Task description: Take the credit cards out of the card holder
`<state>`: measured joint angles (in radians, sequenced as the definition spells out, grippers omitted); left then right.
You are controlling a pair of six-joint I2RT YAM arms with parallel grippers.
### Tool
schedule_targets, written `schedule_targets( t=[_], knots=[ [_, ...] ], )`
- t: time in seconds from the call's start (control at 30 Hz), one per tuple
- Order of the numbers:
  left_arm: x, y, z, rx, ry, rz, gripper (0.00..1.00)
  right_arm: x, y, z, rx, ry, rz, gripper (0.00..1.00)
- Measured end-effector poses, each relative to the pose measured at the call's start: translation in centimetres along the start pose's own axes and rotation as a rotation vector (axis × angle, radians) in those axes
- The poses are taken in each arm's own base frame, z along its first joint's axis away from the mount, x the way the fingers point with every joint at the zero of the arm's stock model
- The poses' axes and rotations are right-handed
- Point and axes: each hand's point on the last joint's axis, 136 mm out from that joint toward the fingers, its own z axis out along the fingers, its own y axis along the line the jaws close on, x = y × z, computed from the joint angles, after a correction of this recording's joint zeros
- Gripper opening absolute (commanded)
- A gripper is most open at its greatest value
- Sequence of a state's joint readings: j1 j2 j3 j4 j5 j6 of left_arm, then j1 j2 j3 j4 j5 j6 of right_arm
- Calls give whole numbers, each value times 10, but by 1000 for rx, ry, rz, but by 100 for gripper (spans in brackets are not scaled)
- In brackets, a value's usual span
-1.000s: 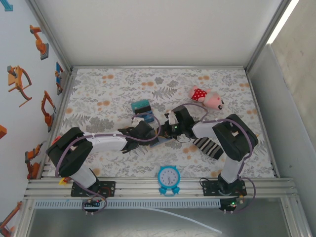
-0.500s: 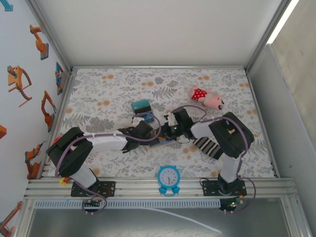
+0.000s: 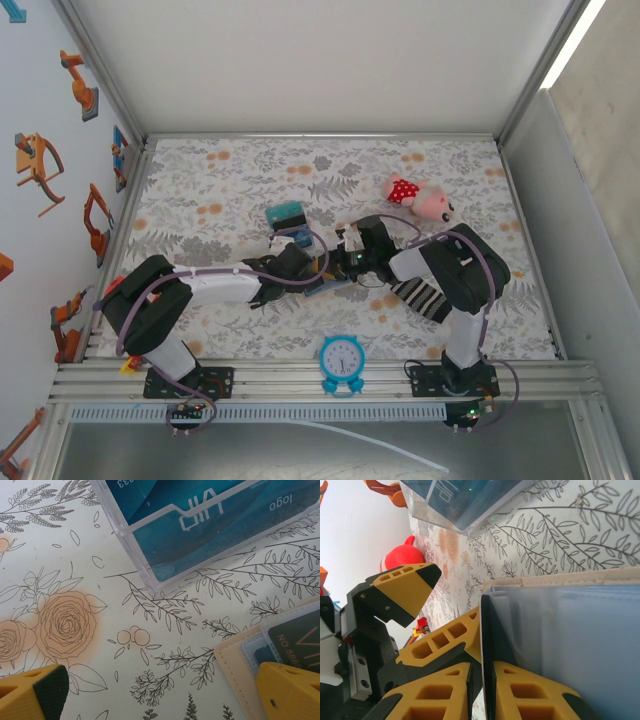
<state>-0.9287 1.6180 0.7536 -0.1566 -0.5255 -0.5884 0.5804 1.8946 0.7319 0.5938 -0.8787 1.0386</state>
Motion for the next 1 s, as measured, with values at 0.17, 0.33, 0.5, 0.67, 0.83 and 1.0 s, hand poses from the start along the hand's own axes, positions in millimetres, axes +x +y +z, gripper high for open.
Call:
schedule_targets(
  t=[0.17, 0.33, 0.5, 0.67, 0.83, 1.0],
  knots=[
    [-1, 0, 0, -2, -1, 1, 97, -1, 3, -1, -16, -3, -3, 17],
    [-1, -1, 0, -3, -1, 1, 97, -2, 2, -3, -22, -5, 2, 17],
    [-1, 0, 0, -3, 0, 2, 97, -4, 3, -5, -30, -11, 1, 16],
    [-1, 0, 0, -3, -1, 1, 97, -6, 1, -8, -30, -20, 3, 16],
    [-1, 0, 0, -3, -1, 2, 97, -7, -2, -10, -28, -25, 8, 16],
    [-1, 0, 0, -4, -1, 2, 97, -8, -2, -11, -30, -30, 8, 16]
  ],
)
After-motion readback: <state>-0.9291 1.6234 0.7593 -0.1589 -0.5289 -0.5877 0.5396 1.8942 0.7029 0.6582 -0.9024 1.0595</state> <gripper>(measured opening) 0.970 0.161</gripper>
